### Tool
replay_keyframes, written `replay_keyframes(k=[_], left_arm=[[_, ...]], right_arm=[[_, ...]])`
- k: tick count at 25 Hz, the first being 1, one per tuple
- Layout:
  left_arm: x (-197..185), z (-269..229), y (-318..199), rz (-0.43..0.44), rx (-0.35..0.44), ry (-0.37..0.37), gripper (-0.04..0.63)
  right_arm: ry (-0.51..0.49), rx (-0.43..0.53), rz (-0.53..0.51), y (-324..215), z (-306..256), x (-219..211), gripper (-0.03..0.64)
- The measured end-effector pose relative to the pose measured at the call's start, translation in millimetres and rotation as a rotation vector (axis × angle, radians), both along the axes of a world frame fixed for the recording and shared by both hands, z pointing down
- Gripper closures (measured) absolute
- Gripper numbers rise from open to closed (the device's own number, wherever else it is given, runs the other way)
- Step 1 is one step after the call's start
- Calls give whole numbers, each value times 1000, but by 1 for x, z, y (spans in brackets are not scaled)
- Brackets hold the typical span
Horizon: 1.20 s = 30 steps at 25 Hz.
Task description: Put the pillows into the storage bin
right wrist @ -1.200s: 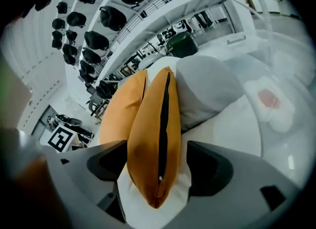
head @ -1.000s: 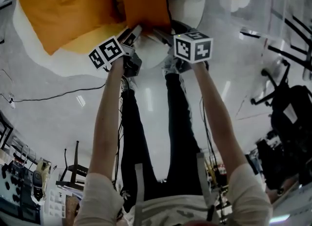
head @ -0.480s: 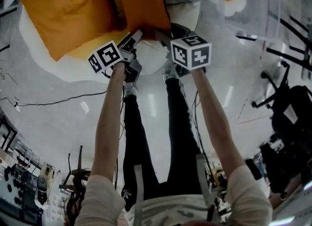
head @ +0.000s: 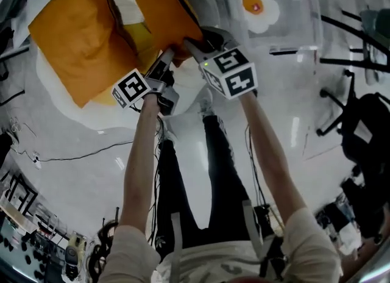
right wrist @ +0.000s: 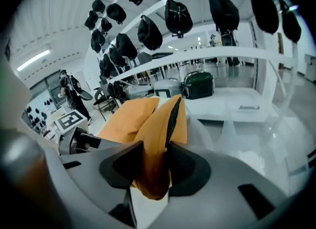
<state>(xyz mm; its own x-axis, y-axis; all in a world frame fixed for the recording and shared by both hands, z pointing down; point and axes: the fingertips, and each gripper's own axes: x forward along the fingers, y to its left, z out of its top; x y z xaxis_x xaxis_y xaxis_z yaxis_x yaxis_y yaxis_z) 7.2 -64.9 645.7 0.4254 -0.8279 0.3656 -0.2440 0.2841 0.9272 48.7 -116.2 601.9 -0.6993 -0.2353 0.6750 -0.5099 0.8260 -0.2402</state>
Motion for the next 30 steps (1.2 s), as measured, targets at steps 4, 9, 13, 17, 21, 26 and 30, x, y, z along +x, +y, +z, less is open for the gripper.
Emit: replay_keyframes(k=[4,9,13,17,21,26,30], left_arm=[[25,-45,-55,136,122,-80,373],[87,-109,-125,371,287,-171,373],[147,-145,-171,477,383,-222,373],[206,-152,-196,546,419,-240,399],[243,-143,-203,610,418,-300,407],[246,-103,-203,695,352,-684,305],[237,-93,-194,717,343,-696,301]], right_arm=[[-56,129,97,-41,-53,36,468],[-150,211,310,-91,-114,111,468],[-180,272,454,-125,-147,177,468],[-169,318,533,-145,-157,239,468],[-177,287,628,-152,-143,281,466],[33,284,823,-157,-93,331,308],[35,175,833,-139,-65,322,308]])
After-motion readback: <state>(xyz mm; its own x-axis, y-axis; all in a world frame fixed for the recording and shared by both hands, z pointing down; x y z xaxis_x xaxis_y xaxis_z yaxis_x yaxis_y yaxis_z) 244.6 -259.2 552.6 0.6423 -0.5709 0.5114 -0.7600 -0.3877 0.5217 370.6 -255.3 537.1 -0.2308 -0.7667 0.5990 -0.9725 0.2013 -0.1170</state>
